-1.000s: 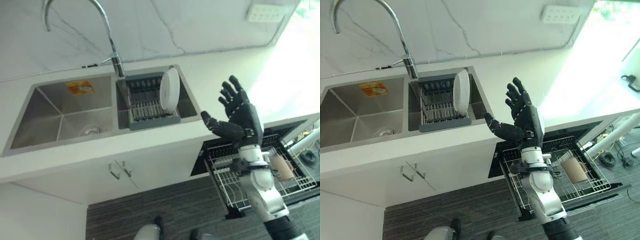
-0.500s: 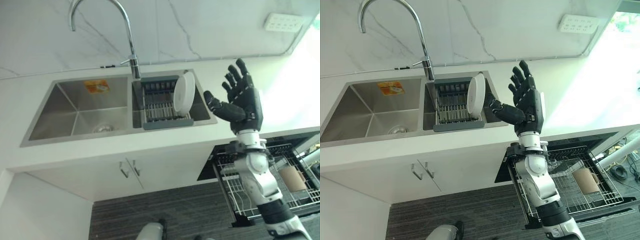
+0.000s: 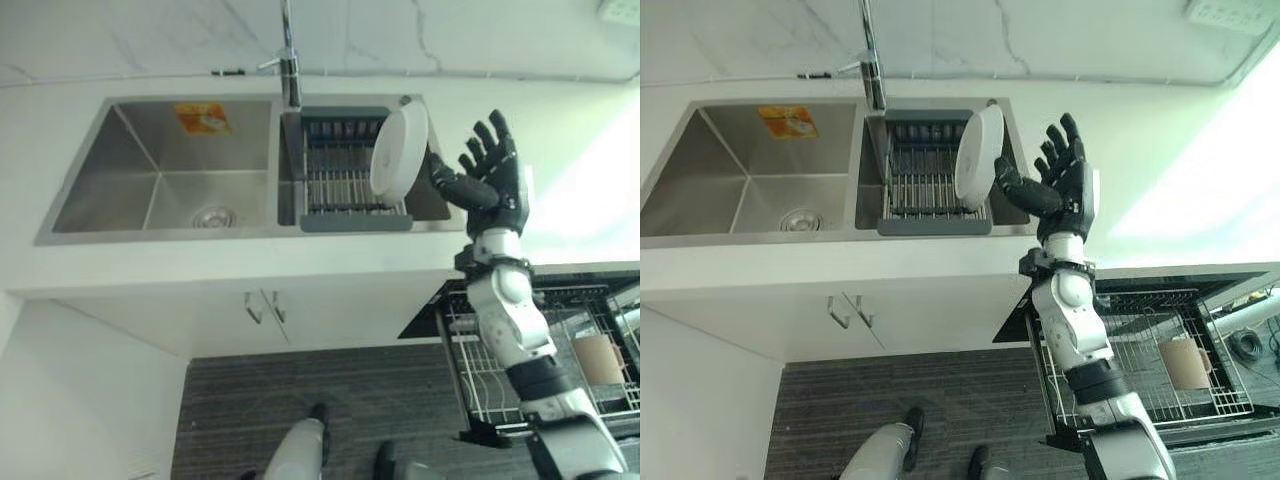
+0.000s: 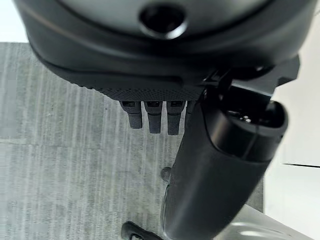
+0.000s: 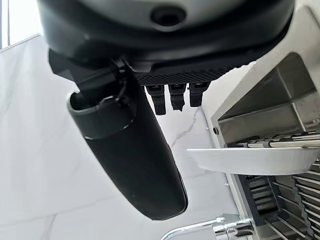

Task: Place the dishes in the dishwasher.

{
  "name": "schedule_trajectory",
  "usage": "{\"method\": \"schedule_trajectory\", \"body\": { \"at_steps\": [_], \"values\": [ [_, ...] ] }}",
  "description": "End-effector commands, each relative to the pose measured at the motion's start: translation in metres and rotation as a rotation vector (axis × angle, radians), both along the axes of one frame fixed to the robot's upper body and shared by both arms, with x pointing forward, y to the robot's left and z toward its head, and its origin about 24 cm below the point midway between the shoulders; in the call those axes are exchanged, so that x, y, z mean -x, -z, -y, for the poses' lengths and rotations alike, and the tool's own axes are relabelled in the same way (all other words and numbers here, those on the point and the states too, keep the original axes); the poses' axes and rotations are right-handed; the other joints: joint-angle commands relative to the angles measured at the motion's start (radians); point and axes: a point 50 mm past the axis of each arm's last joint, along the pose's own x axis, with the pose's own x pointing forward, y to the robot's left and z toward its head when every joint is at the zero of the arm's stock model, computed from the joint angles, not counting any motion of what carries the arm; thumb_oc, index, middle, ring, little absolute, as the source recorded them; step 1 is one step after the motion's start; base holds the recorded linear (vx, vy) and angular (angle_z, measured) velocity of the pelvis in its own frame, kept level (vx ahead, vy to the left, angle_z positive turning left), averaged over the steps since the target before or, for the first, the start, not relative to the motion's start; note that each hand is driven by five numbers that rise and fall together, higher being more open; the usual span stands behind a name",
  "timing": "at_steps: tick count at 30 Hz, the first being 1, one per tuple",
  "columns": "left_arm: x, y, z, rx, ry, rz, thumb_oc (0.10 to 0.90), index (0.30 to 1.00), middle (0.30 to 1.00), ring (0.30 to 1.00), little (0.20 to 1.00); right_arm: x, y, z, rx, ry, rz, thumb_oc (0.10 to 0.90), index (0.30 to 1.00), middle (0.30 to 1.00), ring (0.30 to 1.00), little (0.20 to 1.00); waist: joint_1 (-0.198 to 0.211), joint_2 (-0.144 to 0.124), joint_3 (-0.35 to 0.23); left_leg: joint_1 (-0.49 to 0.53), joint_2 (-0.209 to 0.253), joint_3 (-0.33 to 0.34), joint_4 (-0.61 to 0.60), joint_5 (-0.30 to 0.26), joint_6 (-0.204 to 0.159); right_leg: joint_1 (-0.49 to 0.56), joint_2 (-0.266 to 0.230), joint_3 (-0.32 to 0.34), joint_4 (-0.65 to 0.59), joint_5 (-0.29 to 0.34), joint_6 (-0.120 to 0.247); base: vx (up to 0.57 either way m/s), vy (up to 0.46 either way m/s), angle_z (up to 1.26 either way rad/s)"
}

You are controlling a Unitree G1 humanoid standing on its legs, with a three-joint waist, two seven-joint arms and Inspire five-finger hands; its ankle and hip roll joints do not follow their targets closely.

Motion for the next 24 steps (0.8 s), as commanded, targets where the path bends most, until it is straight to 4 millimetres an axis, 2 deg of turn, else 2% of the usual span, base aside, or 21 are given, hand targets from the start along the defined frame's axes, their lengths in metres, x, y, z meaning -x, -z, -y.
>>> {"method": "schedule_trajectory", "body": {
  "at_steps": [1,6,17,24],
  "values": [
    [0.001,-0.003,-0.015,-0.016,0.001,0.003,0.800,0.900,0.900,0.900,0.900,0.010,-0.075,0.008,-0.037,0.018,0.309,0.800,0.900,0.900,0.900,0.900,0.016,0.002,-0.031,0.029,0.003,-0.073,-0.067,-0.012,-0.037,0.005,-0.082,-0.027,-0.043,0.097,0.071,-0.03,0.035,0.05],
    [-0.002,-0.004,-0.015,-0.009,0.000,0.019,0.800,0.900,0.900,0.900,0.900,0.003,-0.081,0.012,-0.043,0.021,0.290,0.800,0.900,0.900,0.900,0.900,0.030,0.008,-0.024,0.022,-0.008,-0.085,-0.067,-0.008,-0.039,0.007,-0.092,-0.046,-0.043,0.093,0.070,-0.01,0.035,0.09],
    [-0.002,-0.004,-0.014,0.006,-0.024,0.026,0.800,0.900,0.900,0.900,0.900,-0.007,-0.079,0.007,-0.123,-0.069,0.233,0.800,0.900,0.900,0.900,0.900,0.041,0.018,-0.016,0.034,-0.014,-0.086,-0.067,-0.008,-0.042,0.023,-0.107,-0.065,-0.043,0.090,0.070,0.02,0.020,0.06],
    [-0.002,-0.006,-0.020,-0.016,-0.051,0.035,0.800,0.900,0.900,0.900,0.900,-0.016,-0.078,0.020,-0.062,0.016,0.179,0.800,0.900,0.900,0.900,0.900,0.055,0.010,-0.012,0.041,-0.015,-0.091,-0.067,-0.014,-0.047,0.030,-0.112,-0.079,-0.043,0.089,0.075,0.01,-0.009,0.03]
  ]
}}
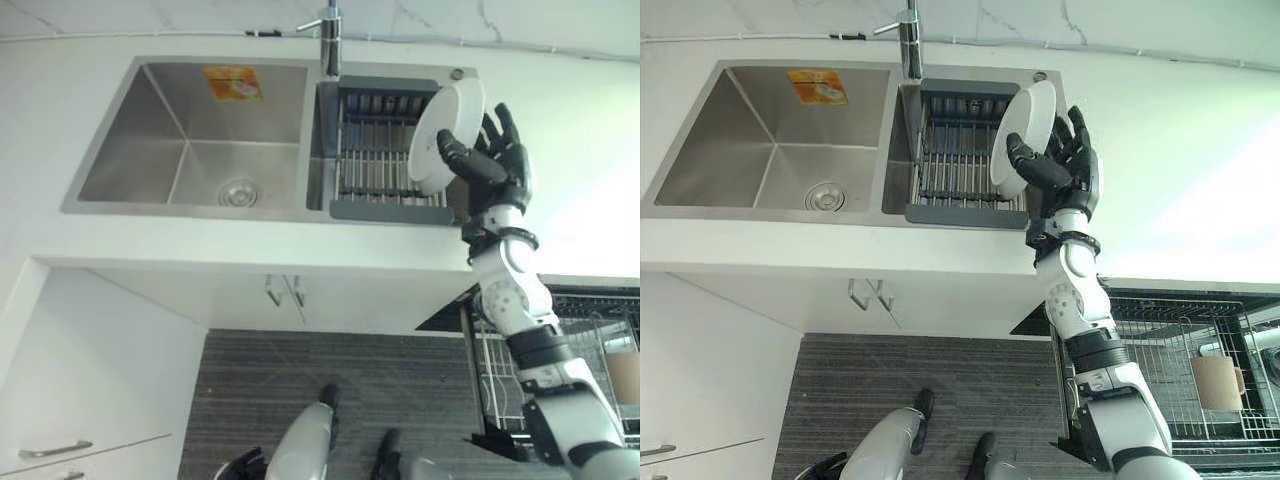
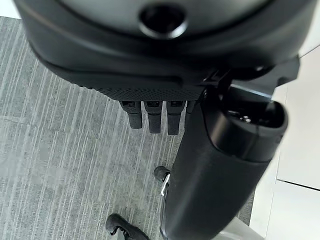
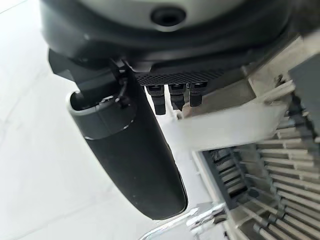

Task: Place the dishes in the dishwasher.

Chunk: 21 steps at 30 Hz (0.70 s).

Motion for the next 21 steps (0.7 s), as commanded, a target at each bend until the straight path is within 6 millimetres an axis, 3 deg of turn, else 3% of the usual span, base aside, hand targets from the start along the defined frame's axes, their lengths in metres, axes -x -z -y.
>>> {"method": "schedule_trajectory", "body": {
  "at_steps": [1,10,11,12,21],
  "values": [
    [0.019,-0.001,-0.020,-0.060,-0.009,-0.055,0.800,0.900,0.900,0.900,0.900,0.007,-0.079,0.011,0.067,0.041,0.283,0.800,0.900,0.900,0.900,0.900,0.007,0.005,-0.059,0.039,0.008,-0.054,-0.057,-0.022,-0.052,-0.007,-0.096,-0.028,-0.017,0.086,0.071,0.00,0.000,0.00],
    [0.010,-0.005,-0.026,-0.083,0.030,-0.028,0.800,0.900,0.900,0.900,0.900,-0.010,-0.080,0.037,0.203,0.165,0.146,0.800,0.900,0.900,0.900,0.900,0.021,0.001,-0.046,0.037,0.004,-0.058,-0.057,-0.022,-0.055,-0.006,-0.102,-0.042,-0.017,0.090,0.075,-0.02,0.006,0.06],
    [0.008,-0.006,-0.027,-0.086,0.037,-0.025,0.800,0.900,0.900,0.900,0.900,-0.012,-0.082,0.039,0.222,0.176,0.144,0.649,0.674,0.674,0.674,0.674,0.024,0.000,-0.043,0.036,0.004,-0.060,-0.057,-0.021,-0.055,-0.006,-0.103,-0.044,-0.017,0.091,0.076,-0.03,0.001,0.08],
    [0.007,-0.006,-0.028,-0.088,0.040,-0.024,0.800,0.900,0.900,0.900,0.900,-0.012,-0.085,0.040,0.231,0.184,0.145,0.400,0.300,0.300,0.300,0.300,0.026,-0.001,-0.042,0.034,0.003,-0.060,-0.057,-0.021,-0.055,-0.006,-0.103,-0.045,-0.017,0.091,0.076,-0.04,-0.001,0.03],
    [0.005,-0.007,-0.031,-0.098,0.046,-0.020,0.800,0.900,0.900,0.900,0.900,-0.015,-0.097,0.042,0.264,0.201,0.156,0.400,0.300,0.300,0.300,0.300,0.035,-0.002,-0.032,0.029,0.004,-0.062,-0.057,-0.017,-0.058,-0.008,-0.103,-0.055,-0.017,0.092,0.075,-0.01,0.002,0.02]
  ]
}}
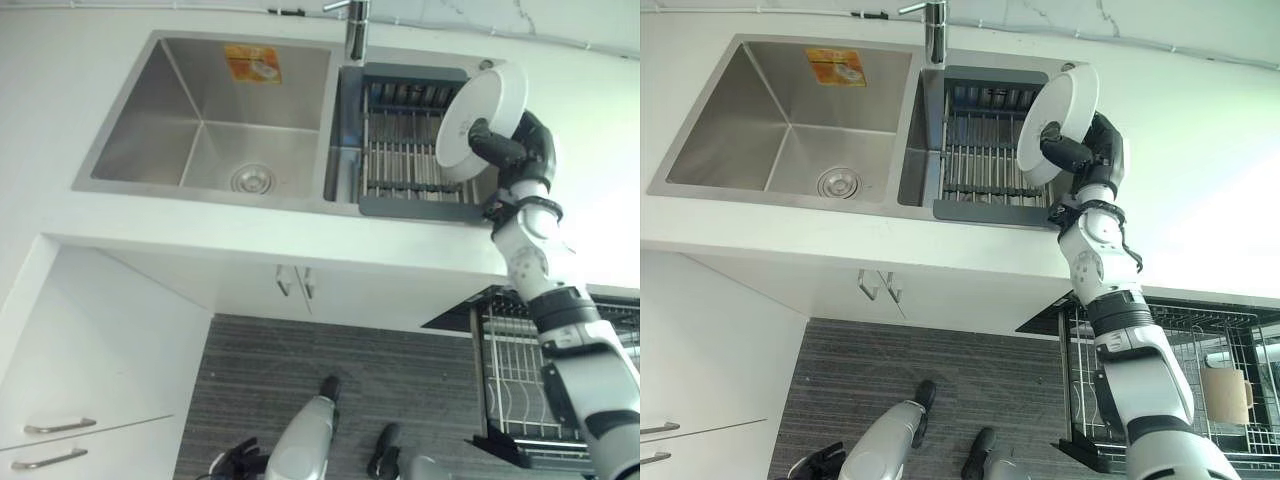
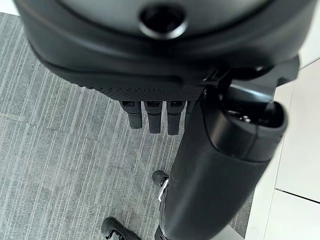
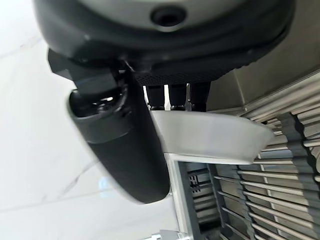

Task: Place the dishes in the dishwasher.

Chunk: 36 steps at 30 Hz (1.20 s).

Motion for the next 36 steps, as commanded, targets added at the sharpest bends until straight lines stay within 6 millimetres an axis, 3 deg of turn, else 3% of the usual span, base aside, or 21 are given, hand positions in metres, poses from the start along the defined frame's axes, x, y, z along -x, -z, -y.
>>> {"method": "schedule_trajectory", "body": {
  "at_steps": [1,8,17,18,25,32,36],
  "values": [
    [0.016,-0.002,-0.022,-0.076,0.029,-0.058,0.800,0.900,0.900,0.900,0.900,0.010,-0.070,0.012,0.118,0.058,0.255,0.400,0.300,0.300,0.300,0.300,0.007,0.001,-0.061,0.029,0.020,-0.040,-0.042,-0.034,-0.059,-0.016,-0.091,-0.027,-0.015,0.092,0.068,-0.02,0.006,0.03],
    [0.016,-0.002,-0.021,-0.074,0.032,-0.056,0.800,0.900,0.900,0.900,0.900,0.012,-0.074,0.011,0.158,0.078,0.283,0.400,0.300,0.300,0.300,0.300,0.007,0.000,-0.063,0.030,0.021,-0.039,-0.042,-0.034,-0.060,-0.016,-0.091,-0.028,-0.015,0.092,0.068,-0.01,0.001,0.00],
    [0.021,0.000,-0.019,-0.078,0.022,-0.065,0.800,0.900,0.900,0.900,0.900,0.025,-0.078,-0.010,0.165,0.056,0.427,0.400,0.300,0.300,0.300,0.300,-0.003,-0.009,-0.088,0.047,0.037,-0.014,-0.042,-0.041,-0.064,-0.003,-0.092,-0.033,-0.015,0.088,0.068,-0.03,-0.010,-0.03],
    [0.024,0.001,-0.018,-0.085,0.016,-0.076,0.800,0.900,0.900,0.900,0.900,0.037,-0.077,-0.025,0.123,0.007,0.524,0.400,0.300,0.300,0.300,0.300,-0.009,-0.014,-0.107,0.061,0.043,0.000,-0.042,-0.046,-0.065,0.008,-0.092,-0.037,-0.015,0.086,0.069,-0.02,-0.031,-0.05],
    [0.040,0.005,-0.013,-0.106,-0.024,-0.127,0.800,0.900,0.900,0.900,0.900,0.076,-0.063,-0.054,-0.041,-0.137,0.713,0.400,0.300,0.300,0.300,0.300,-0.053,-0.026,-0.173,0.111,0.071,0.050,-0.042,-0.061,-0.066,0.038,-0.086,-0.024,-0.015,0.083,0.068,0.01,-0.040,-0.09],
    [0.048,0.009,-0.006,-0.098,-0.032,-0.161,0.800,0.900,0.900,0.900,0.900,0.109,-0.062,-0.038,-0.146,-0.126,0.828,0.400,0.300,0.300,0.300,0.300,-0.115,-0.018,-0.217,0.162,0.099,0.097,-0.042,-0.080,-0.067,0.054,-0.069,0.018,-0.015,0.079,0.058,0.01,-0.043,-0.25],
    [0.054,0.011,0.004,-0.076,-0.024,-0.165,0.800,0.900,0.900,0.900,0.900,0.133,-0.048,-0.010,-0.158,-0.065,0.850,0.400,0.300,0.300,0.300,0.300,-0.169,-0.010,-0.235,0.191,0.112,0.125,-0.042,-0.089,-0.060,0.066,-0.043,0.061,-0.015,0.077,0.046,0.04,-0.051,-0.30]
  ]
}}
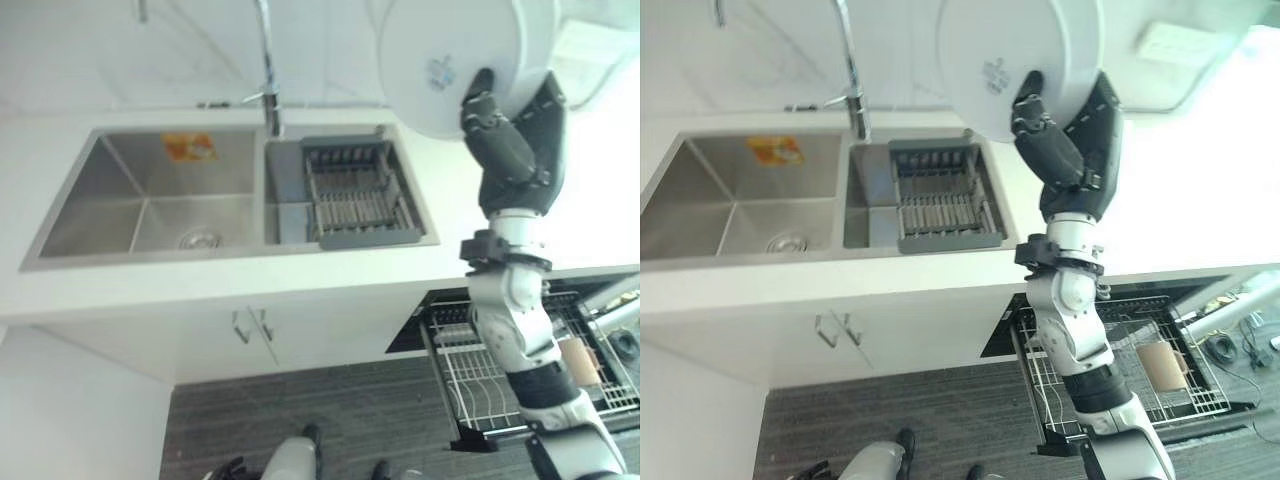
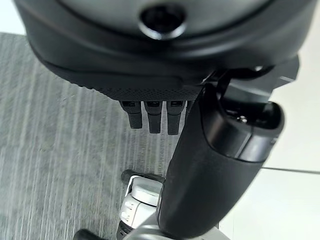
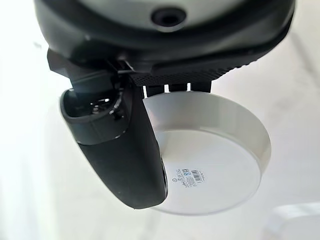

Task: Place the dishes in the dishwasher.

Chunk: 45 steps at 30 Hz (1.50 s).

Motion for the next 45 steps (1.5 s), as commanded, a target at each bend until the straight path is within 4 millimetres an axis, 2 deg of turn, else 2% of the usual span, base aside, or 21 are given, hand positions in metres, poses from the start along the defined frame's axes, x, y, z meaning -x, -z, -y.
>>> {"method": "schedule_trajectory", "body": {
  "at_steps": [1,5,8,11,12,13,18,20,22,27,30,31,34,39,45],
  "values": [
    [0.022,0.004,0.006,0.003,0.059,-0.060,0.800,0.900,0.900,0.900,0.900,0.027,-0.042,0.027,-0.045,0.077,0.307,0.400,0.300,0.300,0.300,0.300,-0.017,0.005,-0.080,0.029,0.058,0.009,-0.011,-0.051,-0.044,-0.038,-0.046,0.009,0.014,0.071,0.048,0.04,-0.068,-0.25],
    [0.024,0.005,0.011,0.015,0.037,-0.050,0.800,0.900,0.900,0.900,0.900,0.042,-0.023,0.051,-0.043,0.197,0.242,0.400,0.300,0.300,0.300,0.300,-0.065,0.008,-0.084,0.048,0.072,0.035,-0.011,-0.058,-0.046,-0.035,-0.025,0.044,0.014,0.066,0.040,0.04,-0.060,-0.41],
    [0.027,0.005,0.014,0.018,0.024,-0.048,0.800,0.900,0.900,0.900,0.900,0.049,-0.007,0.064,-0.036,0.262,0.186,0.400,0.300,0.300,0.300,0.300,-0.085,0.008,-0.086,0.054,0.080,0.048,-0.011,-0.062,-0.048,-0.039,-0.018,0.062,0.014,0.064,0.039,0.01,-0.061,-0.34],
    [0.031,0.005,0.013,0.008,0.008,-0.056,0.800,0.900,0.900,0.900,0.900,0.056,0.017,0.083,-0.022,0.371,0.063,0.400,0.300,0.300,0.300,0.300,-0.116,0.006,-0.085,0.061,0.087,0.063,-0.011,-0.064,-0.052,-0.046,-0.006,0.088,0.014,0.067,0.040,0.02,-0.118,-0.35],
    [0.035,0.005,0.011,0.001,0.003,-0.064,0.800,0.900,0.900,0.900,0.900,0.057,0.031,0.090,0.000,0.406,-0.012,0.400,0.300,0.300,0.300,0.300,-0.129,0.006,-0.085,0.064,0.090,0.068,-0.011,-0.063,-0.054,-0.047,0.001,0.098,0.014,0.068,0.038,0.03,-0.141,-0.37],
    [0.035,0.004,0.008,-0.003,0.000,-0.068,0.800,0.900,0.900,0.900,0.900,0.056,0.041,0.093,0.052,0.434,-0.060,0.400,0.300,0.300,0.300,0.300,-0.137,0.007,-0.084,0.068,0.092,0.069,-0.011,-0.063,-0.053,-0.046,0.005,0.103,0.014,0.069,0.035,0.03,-0.125,-0.27],
    [0.031,0.004,0.006,-0.003,-0.010,-0.059,0.800,0.900,0.900,0.900,0.900,0.043,0.068,0.082,0.179,0.395,-0.204,0.400,0.300,0.300,0.300,0.300,-0.146,0.012,-0.078,0.082,0.093,0.069,-0.011,-0.066,-0.051,-0.039,0.011,0.116,0.014,0.062,0.027,0.01,-0.042,-0.08],
    [0.030,0.004,0.005,-0.004,-0.006,-0.061,0.800,0.900,0.900,0.900,0.900,0.036,0.087,0.080,0.170,0.346,-0.286,0.400,0.300,0.300,0.300,0.300,-0.143,0.013,-0.080,0.085,0.091,0.066,-0.011,-0.068,-0.051,-0.035,0.011,0.115,0.014,0.059,0.026,0.02,-0.029,-0.05],
    [0.028,0.003,0.005,-0.006,0.005,-0.068,0.800,0.900,0.900,0.900,0.900,0.030,0.108,0.068,0.204,0.295,-0.367,0.400,0.300,0.300,0.300,0.300,-0.135,0.013,-0.081,0.086,0.088,0.061,-0.011,-0.068,-0.050,-0.033,0.010,0.112,0.014,0.059,0.025,0.00,0.000,0.00],
    [0.024,0.003,0.007,-0.003,0.026,-0.079,0.800,0.900,0.900,0.900,0.900,0.018,0.143,0.053,0.226,0.283,-0.540,0.400,0.300,0.300,0.300,0.300,-0.111,0.016,-0.080,0.081,0.082,0.040,-0.011,-0.068,-0.048,-0.029,0.005,0.095,0.014,0.053,0.022,0.02,0.004,0.03],
    [0.027,0.004,0.008,-0.014,0.068,-0.103,0.800,0.900,0.900,0.900,0.900,0.010,0.165,0.057,0.239,0.359,-0.680,0.400,0.300,0.300,0.300,0.300,-0.084,0.016,-0.078,0.074,0.074,0.021,-0.011,-0.069,-0.046,-0.021,0.001,0.077,0.014,0.046,0.019,0.03,0.001,0.16],
    [0.027,0.004,0.007,-0.018,0.079,-0.107,0.800,0.900,0.900,0.900,0.900,0.007,0.169,0.052,0.298,0.401,-0.717,0.400,0.300,0.300,0.300,0.300,-0.077,0.016,-0.074,0.072,0.074,0.018,-0.011,-0.068,-0.047,-0.020,0.001,0.071,0.014,0.047,0.017,0.01,0.007,0.19],
    [0.024,0.003,0.003,-0.027,0.101,-0.119,0.800,0.900,0.900,0.900,0.900,-0.003,0.173,0.050,0.431,0.532,-0.780,0.400,0.300,0.300,0.300,0.300,-0.053,0.016,-0.068,0.067,0.068,0.005,-0.011,-0.067,-0.044,-0.013,-0.004,0.056,0.014,0.045,0.015,0.02,0.017,0.12],
    [0.010,0.001,-0.004,-0.034,0.159,-0.112,0.800,0.900,0.900,0.900,0.900,-0.021,0.179,0.075,0.581,0.787,-0.958,0.400,0.300,0.300,0.300,0.300,0.000,0.019,-0.050,0.051,0.057,-0.018,-0.011,-0.061,-0.038,-0.005,-0.015,0.021,0.014,0.044,0.014,0.00,0.022,0.10],
    [0.006,-0.002,-0.011,-0.038,0.178,-0.092,0.800,0.900,0.900,0.900,0.900,-0.018,0.184,0.096,0.829,1.012,-1.038,0.400,0.300,0.300,0.300,0.300,0.037,0.024,-0.033,0.030,0.045,-0.042,-0.011,-0.057,-0.037,-0.015,-0.025,0.002,0.014,0.046,0.021,-0.01,0.014,0.15]
  ]
}}
